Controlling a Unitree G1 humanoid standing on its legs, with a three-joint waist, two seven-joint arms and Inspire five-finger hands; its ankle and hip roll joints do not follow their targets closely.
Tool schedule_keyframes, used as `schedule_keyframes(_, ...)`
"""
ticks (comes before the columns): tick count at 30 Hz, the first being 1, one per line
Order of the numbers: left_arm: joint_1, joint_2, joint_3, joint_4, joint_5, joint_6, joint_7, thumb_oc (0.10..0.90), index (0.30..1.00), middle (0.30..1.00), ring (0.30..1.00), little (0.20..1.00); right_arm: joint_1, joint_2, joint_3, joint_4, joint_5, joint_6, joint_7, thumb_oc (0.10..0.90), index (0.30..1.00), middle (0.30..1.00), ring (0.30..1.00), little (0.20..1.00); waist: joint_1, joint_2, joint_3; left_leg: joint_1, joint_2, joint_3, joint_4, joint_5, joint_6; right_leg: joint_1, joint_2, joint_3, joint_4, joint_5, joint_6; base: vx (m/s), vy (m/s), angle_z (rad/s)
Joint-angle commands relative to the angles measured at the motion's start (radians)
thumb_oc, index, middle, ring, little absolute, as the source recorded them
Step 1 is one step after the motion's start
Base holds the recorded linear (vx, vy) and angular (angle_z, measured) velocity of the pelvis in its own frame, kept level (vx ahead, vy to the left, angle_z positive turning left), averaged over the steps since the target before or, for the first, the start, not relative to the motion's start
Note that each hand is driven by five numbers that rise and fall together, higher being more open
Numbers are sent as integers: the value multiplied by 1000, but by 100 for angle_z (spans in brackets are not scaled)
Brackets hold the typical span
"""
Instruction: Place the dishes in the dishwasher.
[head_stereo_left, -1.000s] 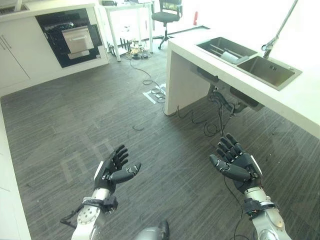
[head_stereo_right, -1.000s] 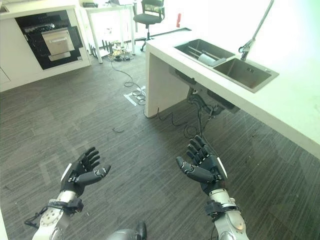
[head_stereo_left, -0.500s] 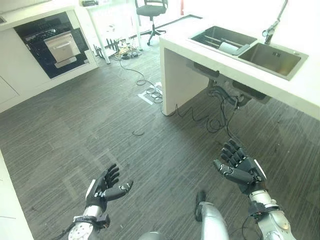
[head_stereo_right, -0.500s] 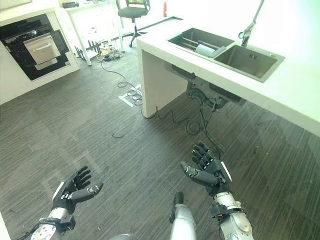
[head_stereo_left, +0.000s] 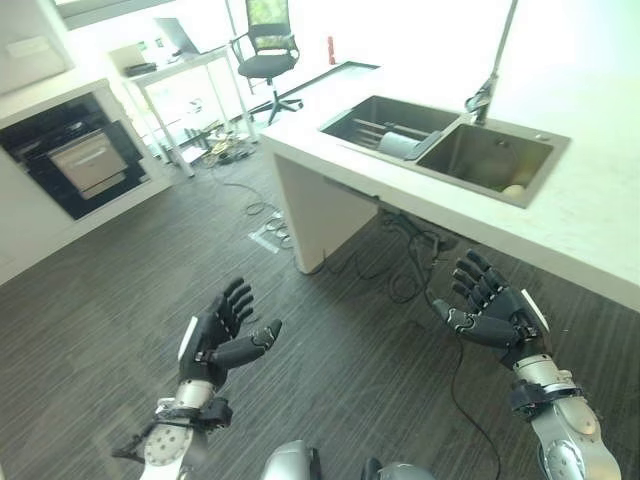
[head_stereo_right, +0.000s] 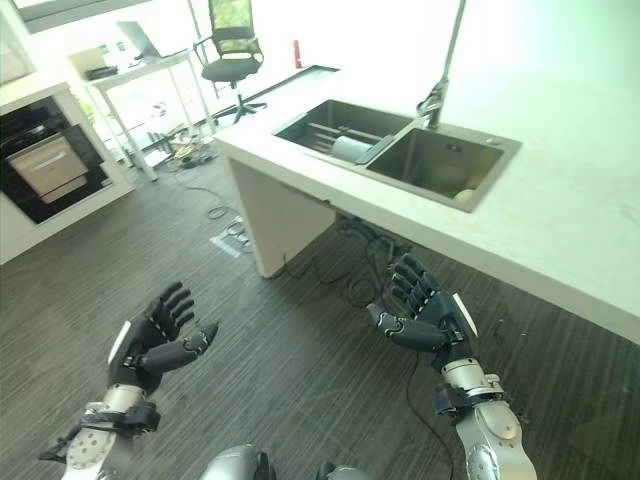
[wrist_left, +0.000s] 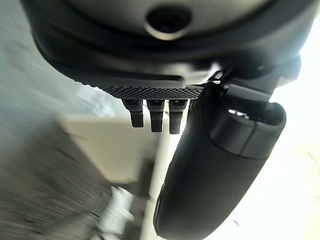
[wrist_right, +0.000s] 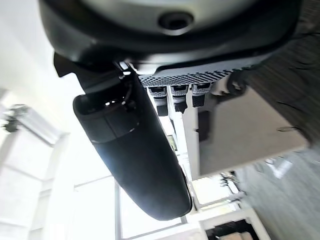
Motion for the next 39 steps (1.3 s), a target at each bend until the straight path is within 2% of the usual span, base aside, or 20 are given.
schedule_keyframes(1,-52,33,115,-101,-82,-145,-19,800,900,900,900,900,-80,-26,-48,-157,-4,-73,43,800,900,900,900,900,25,33,-17,40,74,-57,59,-62,-68,-35,-52,74,22,-41,81,259,168,-17)
schedule_keyframes(3,-51,19,122,-121,-87,-167,-25,800,900,900,900,900,-61,-45,-64,-199,8,-58,56,800,900,900,900,900,33,37,-21,14,75,-104,59,-24,-81,-11,-42,92,22,-73,74,268,196,-21)
schedule_keyframes(4,-54,15,123,-123,-88,-182,-22,800,900,900,900,900,-66,-56,-64,-208,12,-51,59,800,900,900,900,900,34,35,-23,17,67,-107,59,-39,-71,-8,-48,100,22,-79,75,257,239,0)
schedule_keyframes(8,-111,39,134,-167,-84,-199,-28,800,900,900,900,900,-50,-55,-95,-268,39,-31,89,800,900,900,900,900,27,25,-46,32,65,-119,59,-81,-59,3,-100,54,22,-76,103,244,219,-57)
schedule_keyframes(9,-139,56,137,-181,-63,-208,-32,800,900,900,900,900,-48,-51,-103,-287,34,-40,84,800,900,900,900,900,24,19,-54,47,55,-116,59,-94,-50,9,-123,40,22,-70,116,316,331,7)
schedule_keyframes(12,-172,74,133,-188,-38,-198,-23,800,900,900,900,900,-61,-38,-105,-289,41,-61,62,800,900,900,900,900,21,14,-58,62,31,-126,59,-107,-30,30,-143,34,22,-55,129,210,277,8)
schedule_keyframes(14,-195,85,125,-186,-18,-193,-17,800,900,900,900,900,-74,-17,-100,-281,37,-85,53,800,900,900,900,900,17,12,-56,69,0,-141,59,-115,3,61,-149,35,22,-5,140,241,327,17)
schedule_keyframes(16,-195,82,125,-193,-27,-184,-29,800,900,900,900,900,-75,9,-96,-285,22,-94,47,800,900,900,900,900,14,27,-53,79,-23,-162,59,-120,33,95,-141,14,47,124,144,229,333,24)
schedule_keyframes(17,-191,76,124,-200,-25,-180,-38,800,900,900,900,900,-76,21,-87,-287,5,-96,43,800,900,900,900,900,9,44,-40,92,-32,-181,59,-124,44,58,-137,17,171,160,138,161,319,27)
schedule_keyframes(18,-189,71,122,-203,-19,-178,-43,800,900,900,900,900,-80,29,-76,-285,-10,-99,39,800,900,900,900,900,6,49,-32,99,-40,-185,59,-126,52,16,-133,27,260,157,129,215,343,26)
schedule_keyframes(19,-187,68,108,-211,5,-182,-27,800,900,900,900,900,-96,31,-57,-275,-14,-103,37,800,900,900,900,900,10,44,-23,107,-48,-166,59,-130,56,-43,-119,12,293,130,107,224,206,13)
schedule_keyframes(22,-184,79,110,-220,-14,-171,-18,800,900,900,900,900,-93,16,-65,-273,12,-100,36,800,900,900,900,900,13,30,-22,114,-56,-161,59,-132,53,-14,-80,-18,132,109,106,199,18,-18)
schedule_keyframes(23,-179,85,116,-220,-28,-171,-19,800,900,900,900,900,-85,9,-74,-273,30,-100,43,800,900,900,900,900,9,20,-18,126,-61,-155,59,-141,51,-14,-73,-26,22,109,109,243,-73,-25)
schedule_keyframes(25,-169,86,121,-223,-39,-171,-22,800,900,900,900,900,-74,2,-88,-266,53,-110,60,800,900,900,900,900,2,-9,-6,159,-82,-128,59,-172,53,-109,-104,-8,22,69,128,271,-107,-21)
schedule_keyframes(27,-166,75,113,-233,-26,-167,-7,800,900,900,900,900,-63,7,-99,-273,70,-114,80,800,900,900,900,900,-21,-19,3,204,-99,-123,59,-204,60,-251,-132,32,22,120,155,355,-148,-58)
schedule_keyframes(28,-167,73,107,-239,-16,-168,4,800,900,900,900,900,-57,8,-102,-280,74,-119,87,800,900,900,900,900,-29,-18,6,218,-102,-122,59,-217,66,-283,-135,40,22,140,160,559,-239,-2)
schedule_keyframes(29,-172,77,100,-241,2,-175,13,800,900,900,900,900,-51,0,-111,-284,84,-135,87,800,900,900,900,900,-37,-23,5,242,-108,-121,59,-234,71,-305,-135,38,22,124,165,496,-215,32)
schedule_keyframes(34,-174,82,95,-238,-13,-181,11,800,900,900,900,900,-61,-11,-119,-282,78,-138,45,800,900,900,900,900,-43,-24,-24,285,-114,-117,59,-270,82,-271,-135,39,22,150,170,344,-161,34)
schedule_keyframes(37,-165,72,103,-244,-33,-188,-7,800,900,900,900,900,-65,-11,-122,-285,47,-136,31,800,900,900,900,900,-55,-17,-62,354,-88,-83,59,-302,65,-234,-138,31,22,146,152,425,-199,70)
schedule_keyframes(39,-163,67,99,-246,-19,-188,5,800,900,900,900,900,-66,-17,-128,-285,45,-132,25,800,900,900,900,900,-58,-10,-77,380,-65,-64,59,-250,41,-214,-126,23,22,123,132,376,-225,14)
